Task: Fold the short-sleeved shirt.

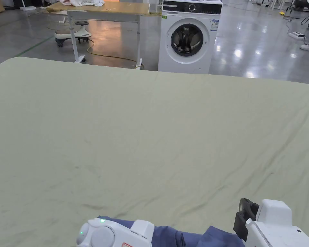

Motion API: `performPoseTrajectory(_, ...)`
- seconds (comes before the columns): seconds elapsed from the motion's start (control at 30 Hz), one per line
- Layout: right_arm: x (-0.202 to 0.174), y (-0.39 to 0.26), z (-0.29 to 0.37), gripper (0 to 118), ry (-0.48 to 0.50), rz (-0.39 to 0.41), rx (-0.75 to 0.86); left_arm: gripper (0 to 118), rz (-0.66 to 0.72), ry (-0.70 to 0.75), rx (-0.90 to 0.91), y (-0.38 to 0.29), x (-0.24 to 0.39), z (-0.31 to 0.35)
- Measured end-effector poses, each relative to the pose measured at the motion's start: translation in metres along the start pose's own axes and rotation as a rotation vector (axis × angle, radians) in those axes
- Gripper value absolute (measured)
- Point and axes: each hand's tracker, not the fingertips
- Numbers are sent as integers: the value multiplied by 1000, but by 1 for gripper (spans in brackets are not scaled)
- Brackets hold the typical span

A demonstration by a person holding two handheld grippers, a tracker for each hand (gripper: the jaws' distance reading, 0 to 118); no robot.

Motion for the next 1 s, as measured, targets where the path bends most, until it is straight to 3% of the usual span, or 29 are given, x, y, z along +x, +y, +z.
performPoseTrajectory(0.33, -1, -2, 4, 0, 11, -10, 16, 15, -2, -54, 86, -10, -7, 25)
performPoseTrajectory(0.4, -1, -1, 5, 0, 16, -15, 29, 24, 14, -56, 171, -10, -13, 50)
performPoseTrajectory(0.5, -2, 3, 8, 0, 22, -13, 64, 47, 53, -39, 310, -13, -33, 99)
performPoseTrajectory(0.67, -5, 13, 7, 0, 30, 4, 92, 57, 173, 82, 416, -26, -98, 158)
performPoseTrajectory(0.9, -8, 17, 2, 0, 39, 5, 95, 58, 297, -46, 365, -43, -177, 152)
performPoseTrajectory(1.0, -10, 18, 2, 0, 39, 7, 93, 58, 354, -185, 324, -47, -194, 125)
